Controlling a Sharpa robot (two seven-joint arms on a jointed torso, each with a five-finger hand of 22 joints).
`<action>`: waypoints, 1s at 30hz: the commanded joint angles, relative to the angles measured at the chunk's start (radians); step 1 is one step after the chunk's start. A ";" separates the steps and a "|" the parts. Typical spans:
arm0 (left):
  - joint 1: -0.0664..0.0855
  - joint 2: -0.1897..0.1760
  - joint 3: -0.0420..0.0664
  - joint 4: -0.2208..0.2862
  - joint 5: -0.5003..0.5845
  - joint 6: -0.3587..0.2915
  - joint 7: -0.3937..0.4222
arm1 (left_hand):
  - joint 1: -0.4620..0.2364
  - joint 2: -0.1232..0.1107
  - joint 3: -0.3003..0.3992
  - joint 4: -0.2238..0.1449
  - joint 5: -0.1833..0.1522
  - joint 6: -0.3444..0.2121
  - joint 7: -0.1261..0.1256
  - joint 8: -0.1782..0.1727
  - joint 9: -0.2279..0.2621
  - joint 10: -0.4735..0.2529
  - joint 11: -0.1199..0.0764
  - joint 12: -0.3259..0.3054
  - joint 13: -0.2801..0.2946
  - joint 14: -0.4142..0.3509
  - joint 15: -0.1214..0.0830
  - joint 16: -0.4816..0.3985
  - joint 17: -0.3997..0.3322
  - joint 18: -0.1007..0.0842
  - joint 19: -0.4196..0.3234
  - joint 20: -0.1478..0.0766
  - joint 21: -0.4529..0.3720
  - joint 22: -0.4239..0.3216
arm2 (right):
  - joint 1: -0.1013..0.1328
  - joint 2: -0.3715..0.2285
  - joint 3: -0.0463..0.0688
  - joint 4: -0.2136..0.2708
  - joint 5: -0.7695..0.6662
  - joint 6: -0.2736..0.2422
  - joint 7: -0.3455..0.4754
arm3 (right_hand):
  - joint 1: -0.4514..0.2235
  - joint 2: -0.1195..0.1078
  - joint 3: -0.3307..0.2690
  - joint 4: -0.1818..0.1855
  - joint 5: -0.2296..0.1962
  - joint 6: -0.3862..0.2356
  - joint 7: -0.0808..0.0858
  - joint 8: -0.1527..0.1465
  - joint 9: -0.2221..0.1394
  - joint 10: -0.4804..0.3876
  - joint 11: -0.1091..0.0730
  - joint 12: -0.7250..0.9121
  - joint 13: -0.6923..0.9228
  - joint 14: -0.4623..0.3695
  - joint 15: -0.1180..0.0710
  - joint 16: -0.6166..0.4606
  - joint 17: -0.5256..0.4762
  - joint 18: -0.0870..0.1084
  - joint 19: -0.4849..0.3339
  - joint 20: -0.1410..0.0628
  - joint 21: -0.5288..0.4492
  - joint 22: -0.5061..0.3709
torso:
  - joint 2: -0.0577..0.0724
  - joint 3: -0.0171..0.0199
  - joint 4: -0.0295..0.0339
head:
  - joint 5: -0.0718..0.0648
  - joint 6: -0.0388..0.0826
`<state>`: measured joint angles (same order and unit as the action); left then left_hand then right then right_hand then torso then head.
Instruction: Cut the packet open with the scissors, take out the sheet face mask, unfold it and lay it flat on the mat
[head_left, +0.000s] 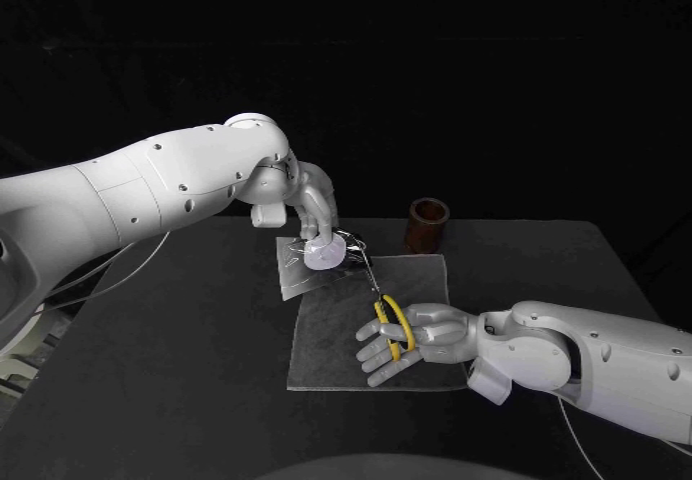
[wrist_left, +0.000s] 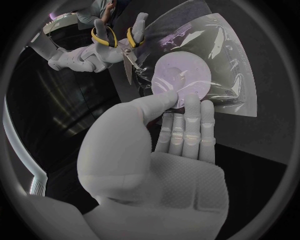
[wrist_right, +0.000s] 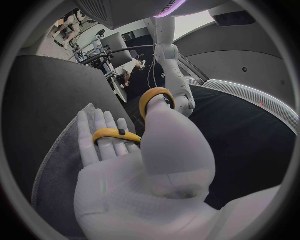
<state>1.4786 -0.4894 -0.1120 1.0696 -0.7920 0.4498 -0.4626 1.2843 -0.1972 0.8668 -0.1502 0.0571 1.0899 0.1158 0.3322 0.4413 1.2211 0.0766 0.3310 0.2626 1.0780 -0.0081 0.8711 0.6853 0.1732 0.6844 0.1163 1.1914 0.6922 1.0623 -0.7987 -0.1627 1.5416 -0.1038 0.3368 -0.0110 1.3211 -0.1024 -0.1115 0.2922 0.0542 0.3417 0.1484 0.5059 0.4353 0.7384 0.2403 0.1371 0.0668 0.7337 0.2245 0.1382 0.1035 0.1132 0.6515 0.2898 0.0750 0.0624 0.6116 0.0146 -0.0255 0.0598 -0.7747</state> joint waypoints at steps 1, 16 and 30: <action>0.001 0.002 0.001 0.008 0.017 0.022 0.004 | -0.003 0.011 0.008 0.002 0.005 0.007 0.001 0.006 0.001 0.100 -0.036 0.003 0.047 -0.001 -0.004 0.006 -0.001 0.010 0.007 -0.003 0.007 0.001 | 0.000 0.003 0.001 0.000 -0.004 0.010 0.008 | 0.001 0.009 0.006 -0.002 -0.004 -0.007 0.153 0.004 -0.001 0.018 0.015 0.003 -0.001 0.000 0.004 -0.003 -0.001 0.019 -0.007 -0.001 -0.003 -0.002 | 0.000 0.0002 -0.0001 | -0.001 -0.001; 0.001 -0.002 0.001 0.031 0.022 0.026 0.001 | -0.003 0.011 0.008 0.002 0.005 0.007 0.001 0.006 0.001 0.100 -0.036 0.003 0.047 -0.001 -0.004 0.006 -0.001 0.010 0.007 -0.003 0.007 0.001 | 0.000 0.002 0.001 -0.003 -0.004 0.002 0.013 | 0.006 0.024 0.010 -0.004 -0.005 0.001 0.153 0.018 -0.006 0.031 0.013 0.009 0.000 0.020 0.001 0.009 0.004 0.020 0.000 -0.002 -0.003 0.000 | 0.000 0.0005 -0.0008 | -0.002 -0.004; 0.000 -0.003 0.001 0.038 0.022 0.026 0.001 | -0.005 0.011 0.010 0.001 0.006 0.007 0.001 0.006 0.002 0.100 -0.036 0.004 0.048 -0.001 -0.004 0.007 -0.002 0.010 0.008 -0.003 0.007 0.001 | 0.000 0.001 0.001 -0.003 -0.008 -0.020 0.020 | 0.036 0.064 -0.010 -0.018 -0.006 0.056 0.149 0.056 -0.031 0.106 0.000 0.044 0.001 0.075 -0.016 0.050 0.016 0.037 0.076 -0.001 0.011 0.008 | 0.000 0.0004 -0.0010 | -0.003 -0.006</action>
<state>1.4793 -0.4963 -0.1119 1.1006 -0.7914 0.4528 -0.4751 1.2812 -0.1925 0.8695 -0.1528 0.0598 1.0916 0.1176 0.3362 0.4411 1.2211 0.0766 0.3297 0.2626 1.0783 -0.0068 0.8711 0.6850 0.1694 0.6881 0.1125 1.1950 0.6919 1.0609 -0.7993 -0.1637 1.5374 -0.1101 0.3271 -0.0098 1.3564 -0.0462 -0.1174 0.2753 0.0542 0.3913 0.1525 0.5577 0.4057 0.8162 0.2204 0.1762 0.0677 0.8029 0.2072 0.1852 0.1183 0.1169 0.7203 0.2898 0.0803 0.0694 0.6113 0.0151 -0.0262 0.0571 -0.7806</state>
